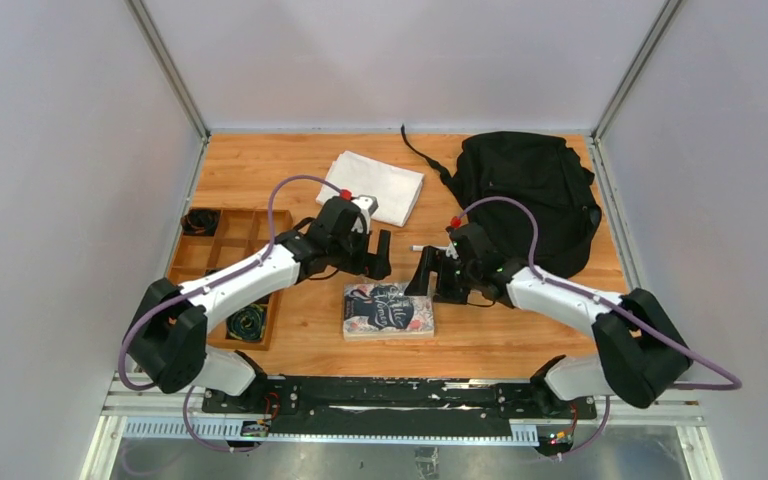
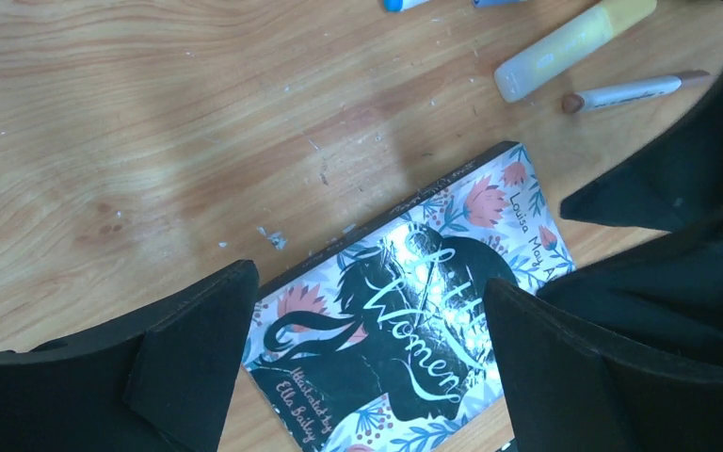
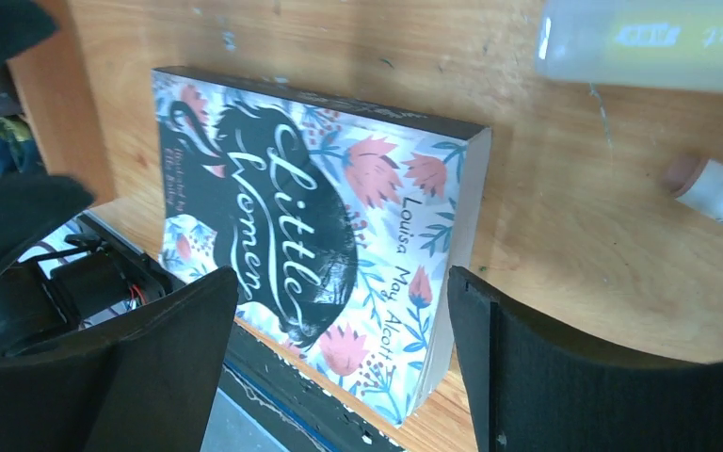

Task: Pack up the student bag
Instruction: Move the book to the center of the board, then adjust the book at the center of the board.

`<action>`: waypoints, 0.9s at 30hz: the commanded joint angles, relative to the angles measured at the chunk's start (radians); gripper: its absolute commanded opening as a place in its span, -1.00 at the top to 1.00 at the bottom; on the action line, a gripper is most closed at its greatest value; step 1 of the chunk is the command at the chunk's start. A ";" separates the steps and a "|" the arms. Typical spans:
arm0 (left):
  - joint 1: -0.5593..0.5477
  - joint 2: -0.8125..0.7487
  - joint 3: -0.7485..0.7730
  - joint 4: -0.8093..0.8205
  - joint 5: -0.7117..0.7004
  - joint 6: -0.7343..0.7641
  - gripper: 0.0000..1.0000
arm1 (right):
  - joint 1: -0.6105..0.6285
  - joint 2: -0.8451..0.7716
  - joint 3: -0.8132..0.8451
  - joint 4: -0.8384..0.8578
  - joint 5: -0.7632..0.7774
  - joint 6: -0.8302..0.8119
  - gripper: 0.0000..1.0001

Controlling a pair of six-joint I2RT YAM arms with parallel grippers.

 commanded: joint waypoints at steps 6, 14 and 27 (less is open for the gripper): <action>0.024 0.204 0.122 0.005 0.039 -0.027 -0.94 | 0.072 -0.217 -0.121 -0.156 0.042 -0.064 -0.64; 0.081 0.323 0.173 0.016 0.085 -0.072 -0.92 | 0.384 -0.378 -0.164 -0.261 0.185 0.016 -0.68; 0.093 0.234 -0.012 0.022 0.180 -0.132 -0.86 | 0.308 -0.084 -0.132 0.016 0.177 -0.006 -0.69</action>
